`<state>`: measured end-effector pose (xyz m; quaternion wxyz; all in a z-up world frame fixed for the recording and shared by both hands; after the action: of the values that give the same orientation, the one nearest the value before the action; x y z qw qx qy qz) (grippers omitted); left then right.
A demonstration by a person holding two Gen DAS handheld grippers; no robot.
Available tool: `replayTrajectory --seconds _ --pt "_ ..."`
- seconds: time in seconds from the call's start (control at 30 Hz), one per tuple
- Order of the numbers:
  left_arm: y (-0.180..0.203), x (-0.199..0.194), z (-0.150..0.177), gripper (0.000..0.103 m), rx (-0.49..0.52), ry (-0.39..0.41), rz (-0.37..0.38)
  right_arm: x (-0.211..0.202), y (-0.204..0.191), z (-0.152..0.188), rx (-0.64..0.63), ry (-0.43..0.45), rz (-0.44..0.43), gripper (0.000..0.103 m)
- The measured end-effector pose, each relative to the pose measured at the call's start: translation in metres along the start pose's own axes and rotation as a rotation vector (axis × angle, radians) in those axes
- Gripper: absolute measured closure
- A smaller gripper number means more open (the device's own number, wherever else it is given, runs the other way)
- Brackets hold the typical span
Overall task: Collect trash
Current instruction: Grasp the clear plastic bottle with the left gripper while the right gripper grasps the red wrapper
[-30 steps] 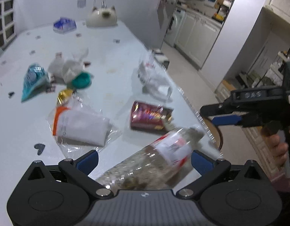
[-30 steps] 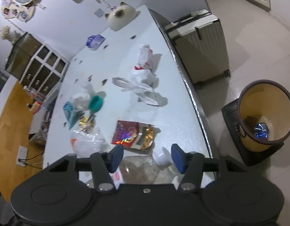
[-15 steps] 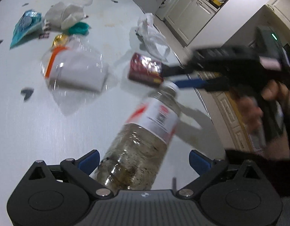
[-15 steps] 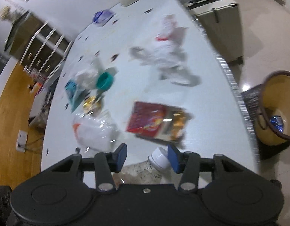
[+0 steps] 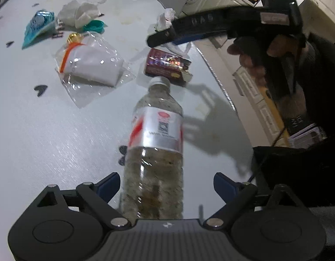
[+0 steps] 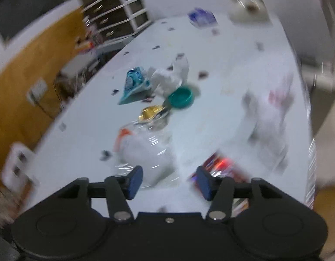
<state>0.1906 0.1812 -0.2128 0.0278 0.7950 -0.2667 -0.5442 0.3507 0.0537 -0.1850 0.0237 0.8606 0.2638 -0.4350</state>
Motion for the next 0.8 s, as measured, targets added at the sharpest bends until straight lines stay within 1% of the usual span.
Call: replayTrajectory --seconds 0.07,0.1,0.13,0.23,0.37,0.43,0.47,0.5,0.6,0.7,0.8 --pt "0.0 0.003 -0.004 0.016 0.013 -0.008 -0.03 0.012 0.01 -0.001 -0.112 -0.044 0.028 0.039" --pt "0.0 0.005 -0.005 0.017 0.019 -0.012 -0.04 0.018 0.015 0.001 -0.137 -0.069 0.034 0.037" --pt "0.0 0.007 -0.007 0.019 0.026 -0.016 -0.045 0.024 0.02 0.002 -0.153 -0.096 0.03 0.037" --pt "0.003 0.012 -0.01 0.021 0.061 -0.032 -0.072 0.04 0.033 0.01 -0.156 -0.165 0.008 0.031" --pt "0.008 0.019 -0.014 0.024 0.1 -0.053 -0.089 0.05 0.032 0.028 -0.197 -0.234 -0.001 0.031" --pt "0.009 0.023 -0.016 0.026 0.113 -0.066 -0.099 0.047 0.029 0.037 -0.217 -0.255 -0.005 0.037" --pt "0.009 0.025 -0.017 0.03 0.115 -0.071 -0.108 0.047 0.026 0.042 -0.222 -0.257 -0.002 0.041" --pt "0.008 0.028 -0.018 0.031 0.112 -0.075 -0.118 0.045 0.025 0.045 -0.222 -0.251 0.007 0.044" --pt "0.003 0.033 -0.017 0.037 0.081 -0.086 -0.134 0.037 0.024 0.053 -0.186 -0.236 0.029 0.046" --pt "0.0 0.033 -0.016 0.038 0.046 -0.079 -0.131 0.027 0.023 0.062 -0.13 -0.222 0.045 0.048" --pt "-0.003 0.03 -0.015 0.039 0.012 -0.065 -0.144 0.017 0.019 0.073 -0.08 -0.206 0.069 0.049"
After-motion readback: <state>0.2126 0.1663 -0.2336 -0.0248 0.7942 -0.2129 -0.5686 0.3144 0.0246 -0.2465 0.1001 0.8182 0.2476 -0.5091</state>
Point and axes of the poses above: each gripper's, at about its wrist camera, not at the fingertips, and x roughly the way its jaws point, y to its right, z to its underside, the point moved 7 cm from there along x, roughly the way its jaws point, and after that the axes turned 1 degree about x, right-handed, at the moved point
